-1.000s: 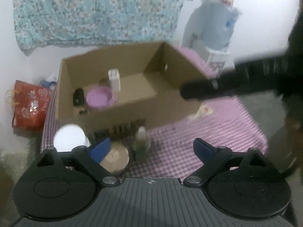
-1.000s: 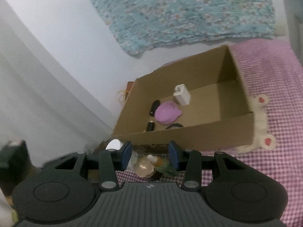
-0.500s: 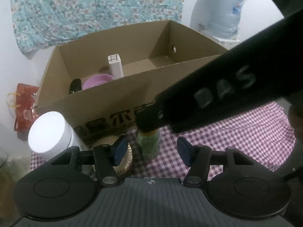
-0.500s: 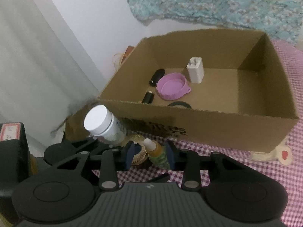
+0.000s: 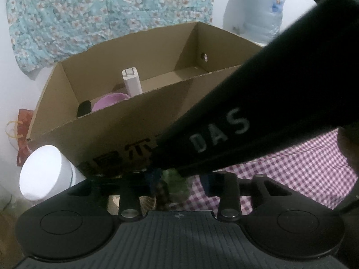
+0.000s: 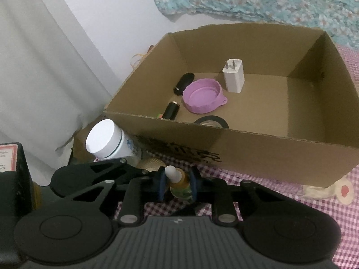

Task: Organize rigid objects
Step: 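Grasp the green dropper bottle with the right gripper, then carry the green dropper bottle into the box and release it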

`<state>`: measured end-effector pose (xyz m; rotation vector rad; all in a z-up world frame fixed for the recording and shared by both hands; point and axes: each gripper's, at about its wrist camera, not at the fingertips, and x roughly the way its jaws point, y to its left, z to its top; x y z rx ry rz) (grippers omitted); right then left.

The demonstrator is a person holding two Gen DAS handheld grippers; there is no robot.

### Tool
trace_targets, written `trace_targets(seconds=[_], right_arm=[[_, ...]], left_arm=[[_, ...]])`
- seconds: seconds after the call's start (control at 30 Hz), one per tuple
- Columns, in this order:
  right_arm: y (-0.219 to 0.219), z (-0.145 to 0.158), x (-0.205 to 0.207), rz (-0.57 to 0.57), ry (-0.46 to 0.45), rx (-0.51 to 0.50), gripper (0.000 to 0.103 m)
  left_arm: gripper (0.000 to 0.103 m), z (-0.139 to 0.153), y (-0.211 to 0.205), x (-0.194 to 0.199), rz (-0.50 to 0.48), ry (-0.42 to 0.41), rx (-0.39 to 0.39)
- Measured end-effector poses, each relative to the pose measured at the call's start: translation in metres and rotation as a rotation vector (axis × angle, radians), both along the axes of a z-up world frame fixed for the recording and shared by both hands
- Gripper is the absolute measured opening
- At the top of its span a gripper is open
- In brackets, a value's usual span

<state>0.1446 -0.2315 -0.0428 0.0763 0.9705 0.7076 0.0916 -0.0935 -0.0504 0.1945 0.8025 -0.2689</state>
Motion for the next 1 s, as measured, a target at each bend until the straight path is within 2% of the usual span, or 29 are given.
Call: trace_targets(seconds=[0.2, 0.3, 0.47, 0.67, 0.77, 0.87, 1.0], right_arm=[[-0.002, 0.002, -0.006, -0.010, -0.007, -0.002, 0.023], [-0.004, 0.010, -0.012, -0.011, -0.015, 0.000, 0.023], [-0.009, 0.047, -0.030, 0.001, -0.080, 0.018, 0.023], [-0.017, 0.110, -0.043, 0.022, -0.221, 0.069, 0.023], [-0.019, 0.131, -0.033, 0.037, -0.270, 0.082, 0.023], [-0.019, 0.139, -0.012, 0.058, -0.275, 0.088, 0.023], [-0.025, 0.124, 0.041, 0.059, -0.175, 0.137, 0.023]], left_arm=[[0.031, 0.002, 0.002, -0.004, 0.004, -0.002, -0.026], [0.031, 0.014, 0.003, -0.009, 0.007, -0.007, -0.044], [0.031, 0.052, 0.003, -0.021, 0.015, -0.057, -0.065], [0.031, 0.108, 0.002, -0.025, 0.029, -0.178, -0.084], [0.031, 0.122, 0.002, -0.013, 0.032, -0.206, -0.101], [0.031, 0.125, -0.001, 0.010, 0.040, -0.197, -0.075], [0.031, 0.114, -0.004, 0.046, 0.070, -0.126, -0.117]])
